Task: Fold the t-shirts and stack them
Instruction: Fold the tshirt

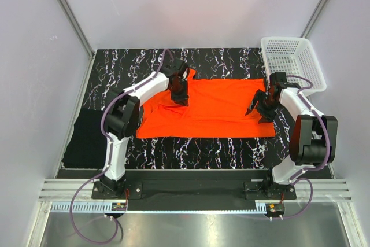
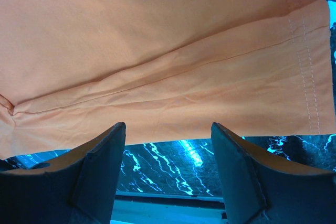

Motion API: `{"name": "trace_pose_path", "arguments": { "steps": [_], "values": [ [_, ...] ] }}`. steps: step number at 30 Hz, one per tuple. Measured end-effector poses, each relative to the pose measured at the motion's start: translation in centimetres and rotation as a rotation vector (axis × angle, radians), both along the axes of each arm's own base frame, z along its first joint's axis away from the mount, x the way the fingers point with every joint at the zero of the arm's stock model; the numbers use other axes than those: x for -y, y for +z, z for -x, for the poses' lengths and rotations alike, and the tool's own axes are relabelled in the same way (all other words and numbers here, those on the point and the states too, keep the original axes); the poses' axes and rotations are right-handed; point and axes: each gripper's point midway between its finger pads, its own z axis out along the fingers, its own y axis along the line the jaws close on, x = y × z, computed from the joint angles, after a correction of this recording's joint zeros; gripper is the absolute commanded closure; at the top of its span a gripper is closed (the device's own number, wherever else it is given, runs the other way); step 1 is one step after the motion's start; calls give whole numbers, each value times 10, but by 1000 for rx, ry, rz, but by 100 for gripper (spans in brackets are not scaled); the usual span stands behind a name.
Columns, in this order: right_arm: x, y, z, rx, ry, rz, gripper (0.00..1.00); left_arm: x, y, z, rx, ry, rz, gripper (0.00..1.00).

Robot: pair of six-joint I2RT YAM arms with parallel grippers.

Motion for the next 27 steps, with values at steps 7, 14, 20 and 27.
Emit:
{"name": "trace_pose_path", "arguments": {
  "steps": [7, 14, 20, 27],
  "values": [
    [-1, 0, -1, 0, -7, -5, 27, 10, 6, -3, 34, -87, -22, 81],
    [-1, -1, 0, -5, -15, -9, 26, 42, 14, 2, 80, -201, -7, 68],
    [-5, 0, -1, 0, -14, -31, 28, 44, 12, 12, 95, -263, -50, 55],
    [-35, 10, -18, 83, 81, -112, 34, -39, 56, 31, 143, -142, -83, 55]
  ]
}}
